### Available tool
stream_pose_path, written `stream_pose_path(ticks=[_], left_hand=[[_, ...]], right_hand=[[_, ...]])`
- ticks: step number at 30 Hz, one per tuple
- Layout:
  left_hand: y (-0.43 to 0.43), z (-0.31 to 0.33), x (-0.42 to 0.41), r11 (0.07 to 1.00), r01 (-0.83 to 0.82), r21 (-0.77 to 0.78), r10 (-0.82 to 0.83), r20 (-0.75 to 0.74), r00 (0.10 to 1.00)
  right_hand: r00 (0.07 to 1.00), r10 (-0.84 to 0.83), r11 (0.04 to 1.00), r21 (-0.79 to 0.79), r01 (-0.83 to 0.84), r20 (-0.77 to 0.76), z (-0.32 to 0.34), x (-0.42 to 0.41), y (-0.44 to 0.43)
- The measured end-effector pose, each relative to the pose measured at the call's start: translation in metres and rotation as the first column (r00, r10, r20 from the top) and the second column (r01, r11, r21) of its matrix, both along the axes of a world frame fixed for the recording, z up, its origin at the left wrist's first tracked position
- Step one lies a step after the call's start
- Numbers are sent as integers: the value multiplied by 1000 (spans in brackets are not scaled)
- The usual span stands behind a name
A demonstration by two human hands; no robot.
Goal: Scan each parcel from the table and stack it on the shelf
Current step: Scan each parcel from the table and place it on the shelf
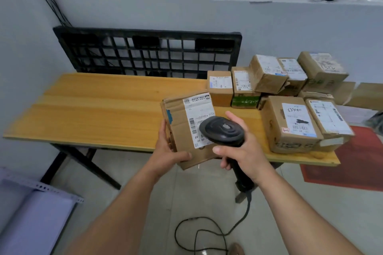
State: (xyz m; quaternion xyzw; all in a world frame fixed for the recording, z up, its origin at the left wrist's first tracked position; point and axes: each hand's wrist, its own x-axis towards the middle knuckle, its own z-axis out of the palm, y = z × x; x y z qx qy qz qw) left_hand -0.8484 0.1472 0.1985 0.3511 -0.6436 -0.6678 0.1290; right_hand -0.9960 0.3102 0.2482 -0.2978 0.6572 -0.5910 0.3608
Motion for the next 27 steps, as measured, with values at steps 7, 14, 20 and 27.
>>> stream_pose_path(ticks=[7,14,20,27], left_hand=[[-27,25,48,987,-148,-67,145,-51,988],[-34,48,84,948,-287,-140,272,-116,955],[-12,57,98,921,-349,-172,329,-133,935],[18,58,104,917,-357,-178,334,-144,931]], right_hand=[[995,76,991,-105,-81,-58,41,42,-10],[982,183,974,-131,-186,-37,64,64,0],[972,230,959,-157,-235,-48,68,69,23],[969,243,959,-141,-246,-39,65,70,59]])
